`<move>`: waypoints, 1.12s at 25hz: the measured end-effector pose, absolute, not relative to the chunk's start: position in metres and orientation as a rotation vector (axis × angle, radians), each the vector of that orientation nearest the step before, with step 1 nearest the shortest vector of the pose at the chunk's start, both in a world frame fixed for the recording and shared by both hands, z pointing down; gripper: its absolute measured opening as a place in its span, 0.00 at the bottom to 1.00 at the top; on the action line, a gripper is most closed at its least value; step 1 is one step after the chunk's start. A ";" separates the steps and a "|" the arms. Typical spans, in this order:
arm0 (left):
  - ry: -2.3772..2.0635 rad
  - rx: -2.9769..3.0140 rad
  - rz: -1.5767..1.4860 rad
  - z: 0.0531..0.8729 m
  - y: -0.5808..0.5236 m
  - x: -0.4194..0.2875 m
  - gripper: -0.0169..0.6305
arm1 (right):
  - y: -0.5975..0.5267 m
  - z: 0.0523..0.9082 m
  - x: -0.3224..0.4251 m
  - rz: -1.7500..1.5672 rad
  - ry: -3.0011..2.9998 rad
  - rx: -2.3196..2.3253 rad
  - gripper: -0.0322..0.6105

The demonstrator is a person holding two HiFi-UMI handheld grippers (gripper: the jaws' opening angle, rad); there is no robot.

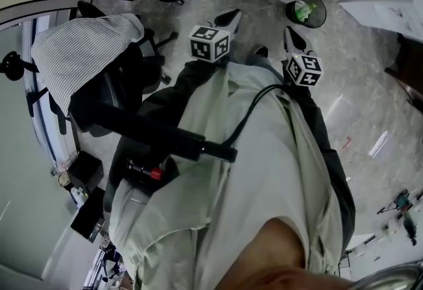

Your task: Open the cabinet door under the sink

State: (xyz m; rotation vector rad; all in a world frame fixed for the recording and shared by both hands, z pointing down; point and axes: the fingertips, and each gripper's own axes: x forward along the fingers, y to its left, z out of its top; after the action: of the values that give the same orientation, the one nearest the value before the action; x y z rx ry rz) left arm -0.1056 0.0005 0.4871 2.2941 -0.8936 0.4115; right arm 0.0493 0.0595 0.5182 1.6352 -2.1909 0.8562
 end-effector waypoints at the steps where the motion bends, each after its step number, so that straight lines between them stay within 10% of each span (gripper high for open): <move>1: -0.890 2.295 0.410 0.486 -0.001 -0.107 0.04 | 0.059 0.518 0.049 0.860 -2.187 1.643 0.05; 28: -0.872 2.249 0.409 0.492 -0.005 -0.133 0.04 | 0.062 0.526 0.021 0.867 -2.148 1.618 0.05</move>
State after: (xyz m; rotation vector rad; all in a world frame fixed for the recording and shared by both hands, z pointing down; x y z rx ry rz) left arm -0.1333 -0.0051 0.4923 2.2486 -0.8725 0.4090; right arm 0.0214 0.0619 0.5263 1.6179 -2.1482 0.8669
